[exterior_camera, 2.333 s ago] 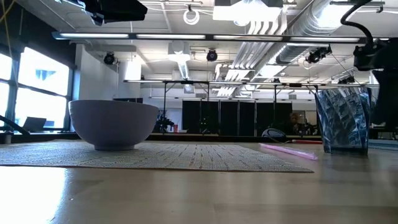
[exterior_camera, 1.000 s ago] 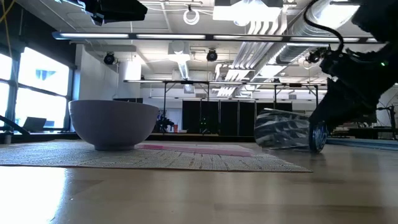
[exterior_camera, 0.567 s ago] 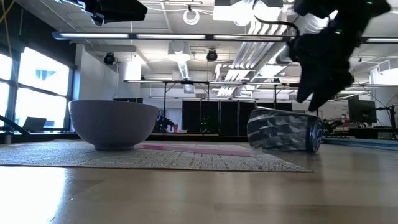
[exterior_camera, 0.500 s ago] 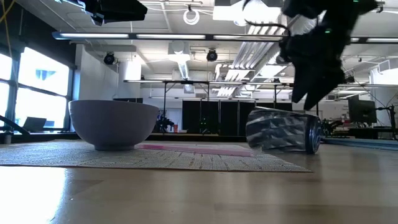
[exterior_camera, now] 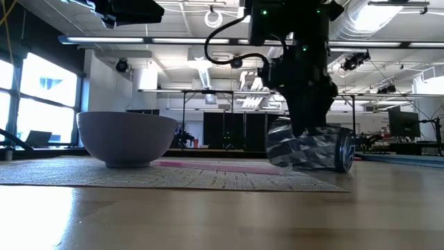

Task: Pick & Place Utensil
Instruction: Put the blue glass on the gray mat to the top right of the purple bowl

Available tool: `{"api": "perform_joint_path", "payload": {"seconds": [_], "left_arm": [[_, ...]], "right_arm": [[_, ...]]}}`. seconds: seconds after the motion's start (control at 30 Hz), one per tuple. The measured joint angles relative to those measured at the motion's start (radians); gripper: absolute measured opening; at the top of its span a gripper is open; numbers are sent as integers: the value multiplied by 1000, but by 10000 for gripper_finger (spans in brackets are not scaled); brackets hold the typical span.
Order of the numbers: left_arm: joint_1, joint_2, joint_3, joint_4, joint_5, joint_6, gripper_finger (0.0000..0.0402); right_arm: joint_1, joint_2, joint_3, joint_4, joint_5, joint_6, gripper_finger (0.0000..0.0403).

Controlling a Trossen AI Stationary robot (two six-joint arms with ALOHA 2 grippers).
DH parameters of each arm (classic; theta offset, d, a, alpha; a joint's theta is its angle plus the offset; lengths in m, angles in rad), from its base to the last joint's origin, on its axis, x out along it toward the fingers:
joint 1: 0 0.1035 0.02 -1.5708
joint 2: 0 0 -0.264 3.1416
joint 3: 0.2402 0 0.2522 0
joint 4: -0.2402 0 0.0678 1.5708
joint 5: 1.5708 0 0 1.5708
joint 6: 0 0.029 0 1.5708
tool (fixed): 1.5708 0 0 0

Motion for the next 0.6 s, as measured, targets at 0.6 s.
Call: {"api": "perform_joint_path", "payload": {"seconds": [0.6], "left_arm": [[0, 0, 0, 0, 0, 0, 166]], "right_arm": [[-5, 30, -7, 25, 39, 30, 390]]}}
